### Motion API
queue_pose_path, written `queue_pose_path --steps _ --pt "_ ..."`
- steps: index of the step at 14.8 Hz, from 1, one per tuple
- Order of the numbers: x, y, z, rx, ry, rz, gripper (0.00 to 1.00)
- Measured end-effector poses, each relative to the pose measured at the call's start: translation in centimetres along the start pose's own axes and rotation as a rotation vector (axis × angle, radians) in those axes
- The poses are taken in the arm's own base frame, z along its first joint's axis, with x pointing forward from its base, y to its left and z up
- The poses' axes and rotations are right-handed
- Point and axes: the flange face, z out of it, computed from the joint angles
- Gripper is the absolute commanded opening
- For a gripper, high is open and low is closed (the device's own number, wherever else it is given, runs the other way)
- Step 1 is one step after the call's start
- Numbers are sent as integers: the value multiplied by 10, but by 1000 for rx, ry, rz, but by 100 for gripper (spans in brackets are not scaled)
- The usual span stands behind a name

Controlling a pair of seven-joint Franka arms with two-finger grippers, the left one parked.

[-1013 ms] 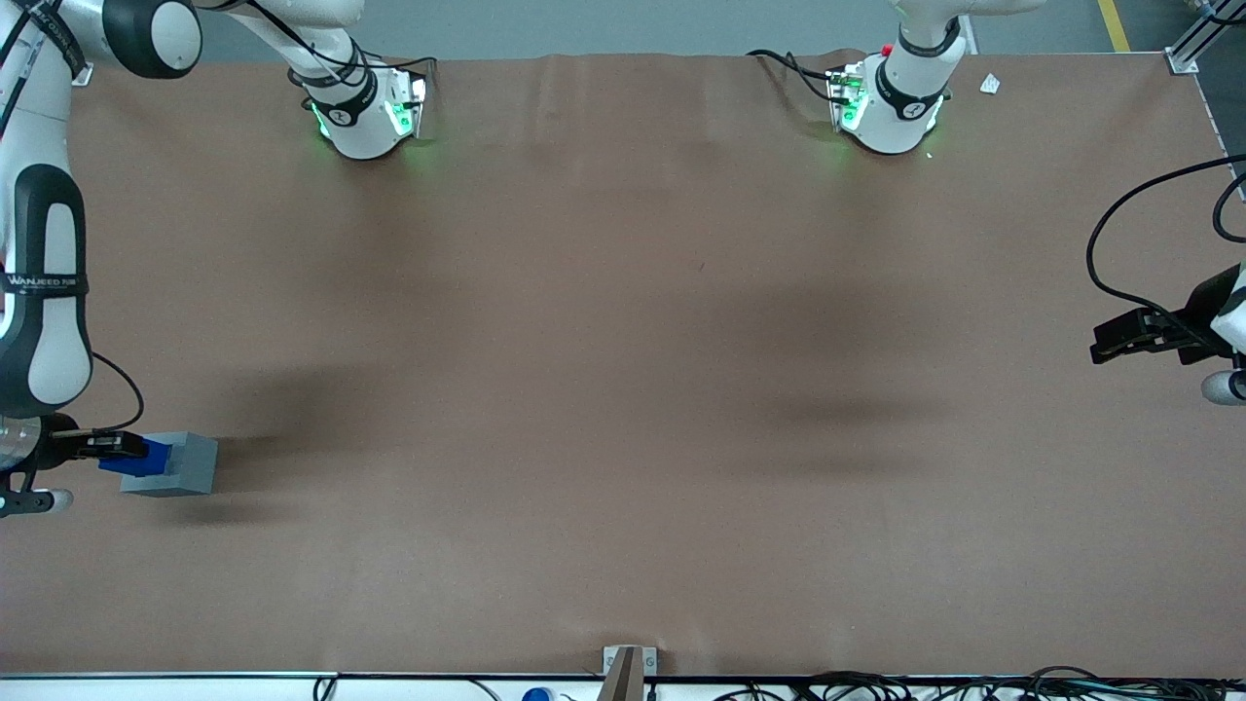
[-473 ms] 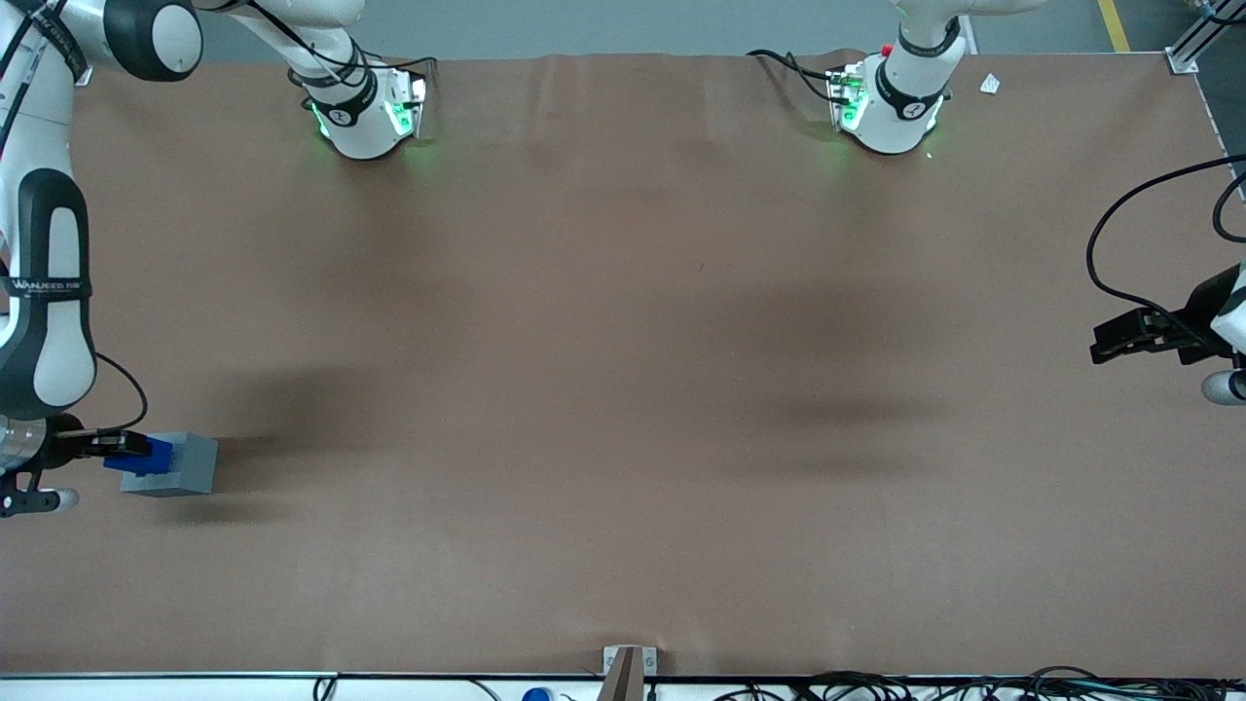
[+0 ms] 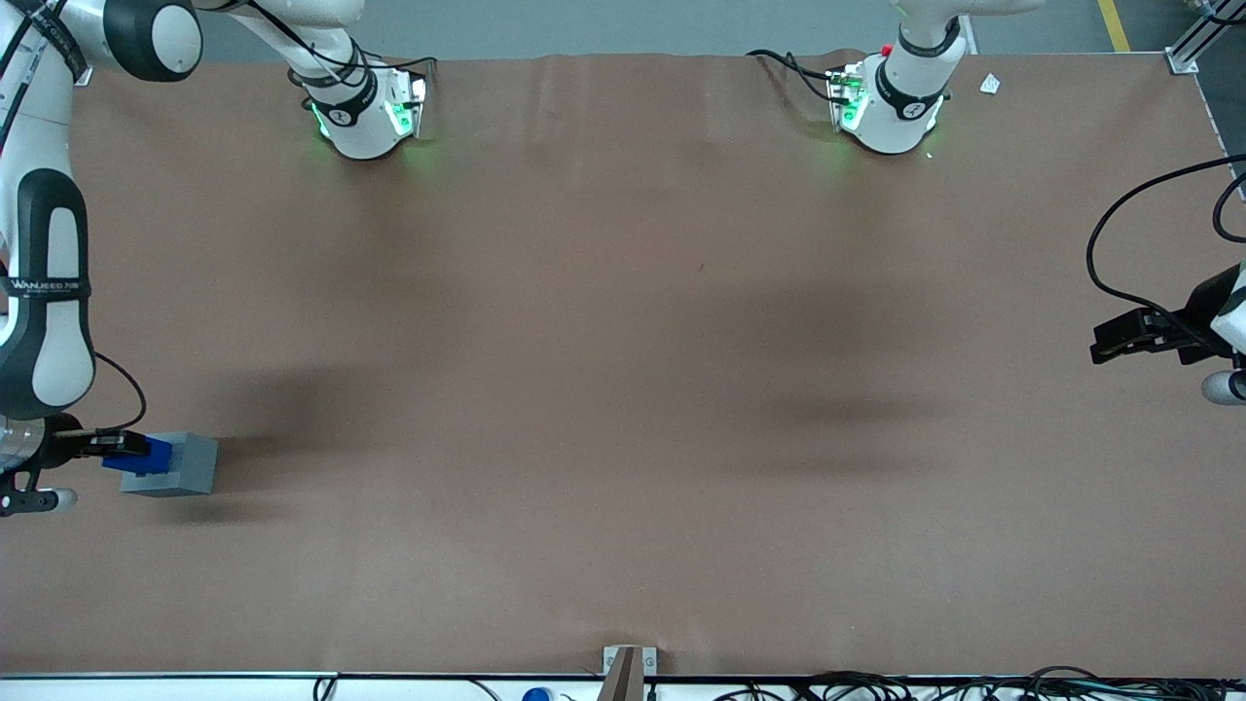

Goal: Insert blue part into gray base with right arm
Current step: 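Align the blue block over the gray base's square opening, then lower the blue block into the gray base's opening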

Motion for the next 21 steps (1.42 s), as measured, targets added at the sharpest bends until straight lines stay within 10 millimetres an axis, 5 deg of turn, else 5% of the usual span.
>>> queue_pose_path --steps 21 --pt "1 2 8 -4 30 8 0"
